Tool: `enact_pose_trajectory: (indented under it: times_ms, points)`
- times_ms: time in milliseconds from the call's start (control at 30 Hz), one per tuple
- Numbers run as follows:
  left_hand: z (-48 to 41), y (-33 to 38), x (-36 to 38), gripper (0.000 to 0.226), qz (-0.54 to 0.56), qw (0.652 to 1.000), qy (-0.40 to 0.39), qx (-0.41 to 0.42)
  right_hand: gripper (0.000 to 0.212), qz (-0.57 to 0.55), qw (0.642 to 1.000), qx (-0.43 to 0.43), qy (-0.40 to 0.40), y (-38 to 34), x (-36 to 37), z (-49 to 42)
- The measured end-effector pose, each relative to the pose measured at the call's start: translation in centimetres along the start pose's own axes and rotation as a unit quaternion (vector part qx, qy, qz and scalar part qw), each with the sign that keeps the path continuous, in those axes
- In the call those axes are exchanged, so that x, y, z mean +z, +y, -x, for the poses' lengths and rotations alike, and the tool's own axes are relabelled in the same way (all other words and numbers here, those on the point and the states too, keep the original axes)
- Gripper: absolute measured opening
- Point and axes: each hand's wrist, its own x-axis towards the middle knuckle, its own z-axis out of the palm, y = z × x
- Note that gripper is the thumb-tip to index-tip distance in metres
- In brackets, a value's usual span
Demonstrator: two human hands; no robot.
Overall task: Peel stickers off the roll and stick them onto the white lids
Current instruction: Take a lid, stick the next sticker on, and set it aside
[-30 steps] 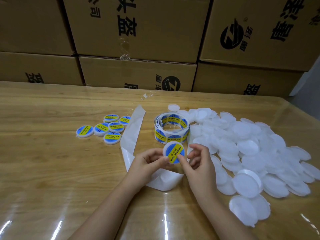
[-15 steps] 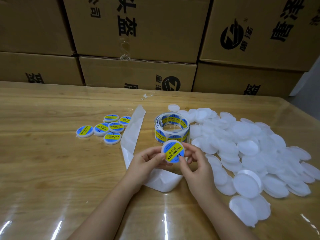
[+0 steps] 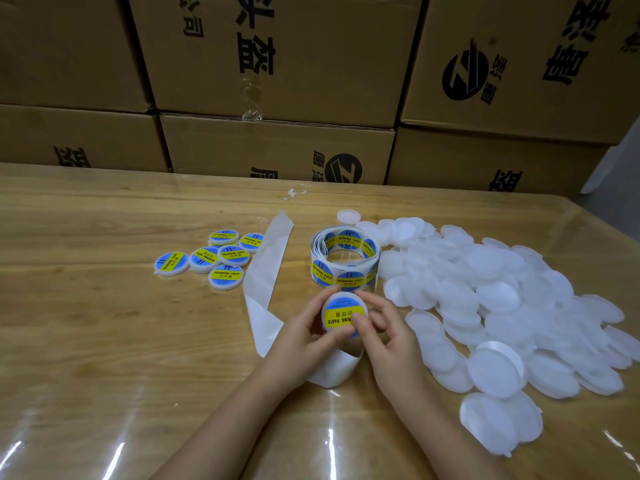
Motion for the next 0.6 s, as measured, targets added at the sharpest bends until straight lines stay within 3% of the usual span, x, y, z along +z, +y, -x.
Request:
enact_pose_trajectory:
  times_ms: [400,600]
  points:
    - [0.08,0.24,-0.13,0.025,-0.134,0.983,0.062,0.110,0.018,0.005,1.000,0.004,-0.011,-0.33,0.01,0.25]
    - [0.18,0.38,-0.43,0.023,-0.223,0.957,0.074,0.173,0.042,0.050,0.997,-0.018,-0.063,-0.96,0.36,0.75]
